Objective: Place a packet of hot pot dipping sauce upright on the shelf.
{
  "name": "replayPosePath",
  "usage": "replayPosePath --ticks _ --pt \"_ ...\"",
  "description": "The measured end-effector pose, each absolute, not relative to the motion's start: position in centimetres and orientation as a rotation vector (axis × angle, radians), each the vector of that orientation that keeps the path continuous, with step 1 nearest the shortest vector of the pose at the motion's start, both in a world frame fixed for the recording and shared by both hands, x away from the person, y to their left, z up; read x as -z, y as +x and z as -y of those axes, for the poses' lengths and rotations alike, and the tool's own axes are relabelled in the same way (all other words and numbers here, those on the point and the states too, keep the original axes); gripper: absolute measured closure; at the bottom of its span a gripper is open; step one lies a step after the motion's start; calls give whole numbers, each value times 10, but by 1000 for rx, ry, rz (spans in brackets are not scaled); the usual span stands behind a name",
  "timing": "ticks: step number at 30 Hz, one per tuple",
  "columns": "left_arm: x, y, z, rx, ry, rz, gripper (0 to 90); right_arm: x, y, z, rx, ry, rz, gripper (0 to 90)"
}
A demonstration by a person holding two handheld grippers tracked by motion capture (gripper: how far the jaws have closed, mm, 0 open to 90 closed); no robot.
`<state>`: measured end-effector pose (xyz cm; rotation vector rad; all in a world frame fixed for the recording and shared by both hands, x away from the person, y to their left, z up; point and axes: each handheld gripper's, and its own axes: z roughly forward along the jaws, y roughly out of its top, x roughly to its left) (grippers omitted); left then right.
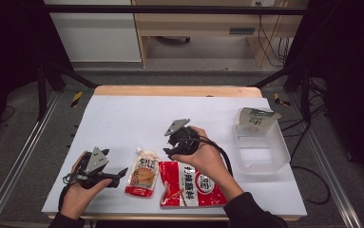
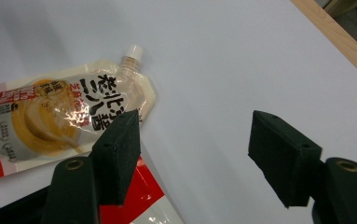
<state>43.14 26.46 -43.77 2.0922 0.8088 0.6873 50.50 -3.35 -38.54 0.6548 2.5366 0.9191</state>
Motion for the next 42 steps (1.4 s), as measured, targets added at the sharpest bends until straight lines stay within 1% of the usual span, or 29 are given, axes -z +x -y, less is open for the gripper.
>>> replayPosePath --ticks 6,9,18,28,38,42 --pt "434 428 -268 -658 2074 -799 81 392 511 24 -952 668 -2570 406" --pt "436 427 -267 -641 2094 -789 82 396 513 18 -959 661 -2591 435" --pt "438 427 -264 -648 2134 -761 83 427 524 -13 -933 705 -2710 523" --pt "436 427 -269 -662 2127 -769 83 452 532 -31 -870 768 -2792 517" --pt "437 428 -268 -667 2134 -770 83 458 536 -31 -849 817 -2804 514" --pt "437 427 -269 -671 2132 -768 84 459 535 -30 -850 820 -2802 527"
